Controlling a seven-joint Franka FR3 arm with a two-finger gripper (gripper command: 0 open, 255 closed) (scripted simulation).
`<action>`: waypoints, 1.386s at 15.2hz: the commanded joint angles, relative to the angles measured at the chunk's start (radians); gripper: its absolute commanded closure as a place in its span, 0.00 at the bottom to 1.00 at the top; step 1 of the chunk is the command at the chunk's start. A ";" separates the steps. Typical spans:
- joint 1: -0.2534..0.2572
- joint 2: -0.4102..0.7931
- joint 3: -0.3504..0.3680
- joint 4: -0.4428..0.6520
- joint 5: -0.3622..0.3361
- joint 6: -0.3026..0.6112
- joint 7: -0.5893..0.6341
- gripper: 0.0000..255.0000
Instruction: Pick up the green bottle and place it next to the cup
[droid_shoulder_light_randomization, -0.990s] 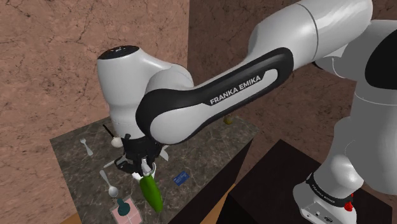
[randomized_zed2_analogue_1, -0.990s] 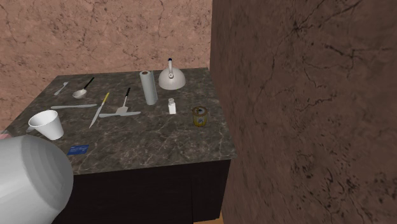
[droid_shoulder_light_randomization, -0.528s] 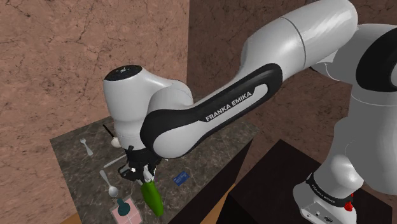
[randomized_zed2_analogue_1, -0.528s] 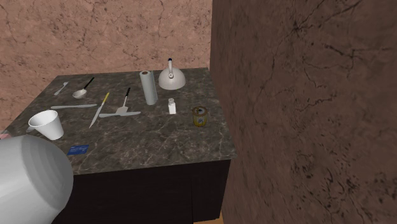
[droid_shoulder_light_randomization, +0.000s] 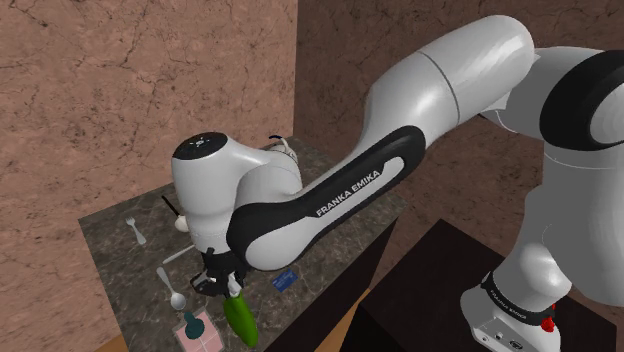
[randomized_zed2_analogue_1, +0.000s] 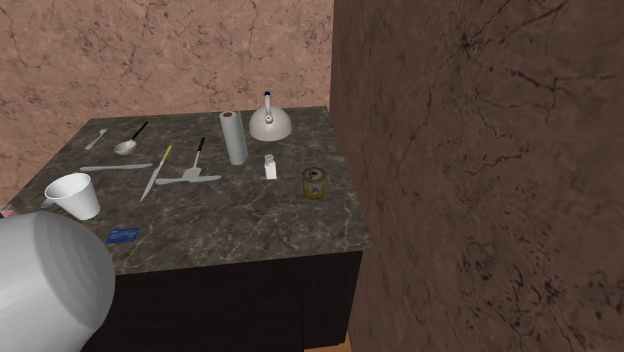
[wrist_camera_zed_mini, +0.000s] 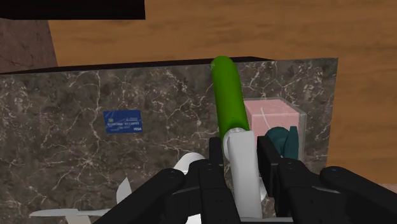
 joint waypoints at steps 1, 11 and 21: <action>0.002 0.014 -0.004 -0.006 -0.006 0.020 0.002 1.00; 0.015 0.095 -0.023 -0.024 -0.035 0.117 0.018 1.00; 0.029 0.166 -0.042 -0.023 -0.059 0.186 0.031 1.00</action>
